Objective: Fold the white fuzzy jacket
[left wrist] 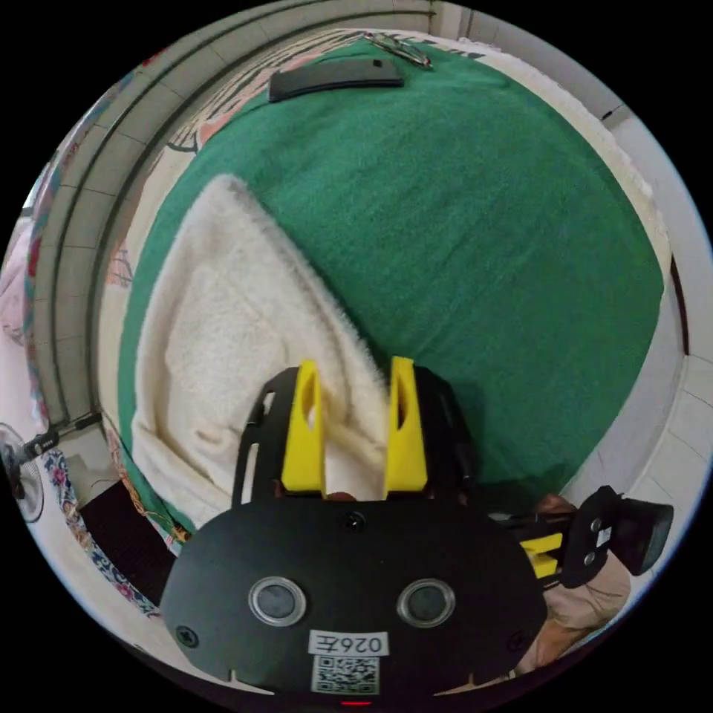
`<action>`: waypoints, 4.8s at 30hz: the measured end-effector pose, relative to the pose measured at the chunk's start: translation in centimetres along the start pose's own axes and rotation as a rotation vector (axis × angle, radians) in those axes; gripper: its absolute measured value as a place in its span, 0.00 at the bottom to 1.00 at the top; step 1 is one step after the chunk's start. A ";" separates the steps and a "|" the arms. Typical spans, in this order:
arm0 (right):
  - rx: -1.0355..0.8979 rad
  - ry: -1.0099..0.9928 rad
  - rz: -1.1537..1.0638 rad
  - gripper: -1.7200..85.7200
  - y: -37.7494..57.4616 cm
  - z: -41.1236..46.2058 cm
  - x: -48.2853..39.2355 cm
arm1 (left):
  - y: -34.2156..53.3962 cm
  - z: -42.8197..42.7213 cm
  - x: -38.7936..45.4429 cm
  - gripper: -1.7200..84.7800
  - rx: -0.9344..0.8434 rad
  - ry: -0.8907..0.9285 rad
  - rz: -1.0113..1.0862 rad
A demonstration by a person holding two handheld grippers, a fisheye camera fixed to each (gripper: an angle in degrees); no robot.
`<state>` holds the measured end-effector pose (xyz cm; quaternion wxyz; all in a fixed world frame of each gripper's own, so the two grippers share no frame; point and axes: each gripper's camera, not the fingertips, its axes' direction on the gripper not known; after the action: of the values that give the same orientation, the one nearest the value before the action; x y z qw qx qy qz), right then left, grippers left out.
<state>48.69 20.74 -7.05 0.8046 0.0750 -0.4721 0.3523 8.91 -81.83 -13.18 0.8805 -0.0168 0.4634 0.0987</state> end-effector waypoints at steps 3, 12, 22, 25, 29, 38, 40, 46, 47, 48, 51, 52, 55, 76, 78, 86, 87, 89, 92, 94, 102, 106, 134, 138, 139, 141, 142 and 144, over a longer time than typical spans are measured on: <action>0.016 -0.049 -0.011 0.03 1.6 0.7 -0.2 | 1.8 -2.5 -3.5 0.06 0.065 0.104 -0.017; 0.049 -0.058 -0.203 0.03 4.6 5.1 -6.4 | 16.7 -10.0 -20.6 0.05 0.425 0.530 -0.140; -0.247 -0.190 -0.283 0.05 5.6 28.4 -18.5 | 42.1 -4.8 -41.3 0.06 0.643 0.642 -0.424; -0.422 -0.123 -0.309 0.07 8.1 38.6 -20.0 | 47.3 1.8 -46.0 0.07 0.625 0.756 -0.585; -0.604 -0.080 -0.361 0.13 11.7 47.0 -21.7 | 51.9 8.1 -48.3 0.09 0.647 0.975 -0.676; -0.569 0.094 -0.598 0.14 18.0 41.3 -23.2 | 64.1 -4.0 -46.7 0.01 0.933 0.750 -0.722; -0.527 0.209 -0.591 0.12 19.3 41.1 -21.8 | 64.1 -8.2 -43.4 0.01 0.932 0.662 -0.613; -0.630 0.223 -0.534 0.02 23.2 46.1 -18.3 | 55.5 -6.0 -33.6 0.01 0.343 0.509 -0.258; -0.643 0.210 -0.552 0.02 23.0 45.8 -18.3 | 55.4 -5.8 -33.2 0.01 0.335 0.495 -0.245; -0.644 0.202 -0.553 0.02 22.9 45.6 -18.2 | 56.3 -6.7 -33.5 0.01 0.379 0.505 -0.258; -0.554 0.189 -0.475 0.01 21.4 43.5 -16.2 | 60.5 -11.0 -34.9 0.01 0.592 0.510 -0.295; -0.502 0.184 -0.422 0.02 20.6 42.6 -14.9 | 62.3 -12.9 -34.8 0.01 0.717 0.528 -0.263; -0.446 0.213 -0.332 0.05 19.3 42.3 -11.8 | 64.4 -16.0 -32.8 0.01 0.900 0.551 -0.096; -0.218 -0.102 0.149 0.13 10.6 39.9 11.1 | 66.2 -5.3 -44.4 0.25 0.592 0.850 -0.647; -0.237 -0.106 0.195 0.15 10.5 40.9 13.5 | 65.8 -5.6 -44.4 0.24 0.602 0.848 -0.640; -0.272 -0.297 0.243 0.15 9.4 45.2 18.3 | 65.1 -5.5 -43.6 0.21 0.633 0.842 -0.635; -0.277 -0.296 0.243 0.15 9.2 45.4 18.4 | 64.3 -5.4 -43.1 0.18 0.627 0.865 -0.588; -0.295 -0.296 0.240 0.15 8.9 45.7 18.9 | 62.6 -4.8 -42.1 0.12 0.553 0.881 -0.537; -0.291 -0.281 0.285 0.13 9.3 45.7 19.3 | 62.4 -5.5 -41.7 0.10 0.531 0.861 -0.531; -0.282 -0.269 0.318 0.12 9.6 45.7 19.0 | 63.3 -6.8 -41.2 0.09 0.558 0.837 -0.536; -0.438 -0.357 0.311 0.09 12.4 51.8 12.2 | 72.5 -10.4 -40.0 0.09 0.532 0.566 -0.665; -0.544 -0.357 0.211 0.09 14.7 57.1 6.0 | 79.6 -8.3 -39.1 0.09 0.442 0.502 -0.769; 0.226 -0.042 -0.544 0.10 31.8 43.3 -15.6 | 89.6 -23.2 -14.0 0.01 1.266 -0.209 -0.407; 0.227 0.068 -0.764 0.02 33.7 42.2 -21.4 | 88.0 -23.9 -13.1 0.01 1.124 -0.221 -0.381; 0.288 0.116 -0.814 0.02 34.5 41.8 -23.1 | 87.9 -23.5 -13.4 0.01 1.138 -0.238 -0.418; 0.368 0.122 -0.858 0.01 35.3 41.5 -24.7 | 87.8 -22.6 -14.8 0.02 1.131 -0.210 -0.466; 0.355 0.099 -0.877 0.01 35.2 41.9 -25.3 | 87.7 -21.5 -15.9 0.02 1.121 -0.187 -0.494; 0.299 0.100 -0.865 0.01 34.5 43.7 -25.2 | 87.4 -19.3 -18.2 0.03 1.054 -0.144 -0.572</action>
<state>-11.95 13.95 -11.12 0.8798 0.3634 -0.3021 0.0515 -33.31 -1.40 -3.88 0.7908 0.3048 0.3664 -0.3840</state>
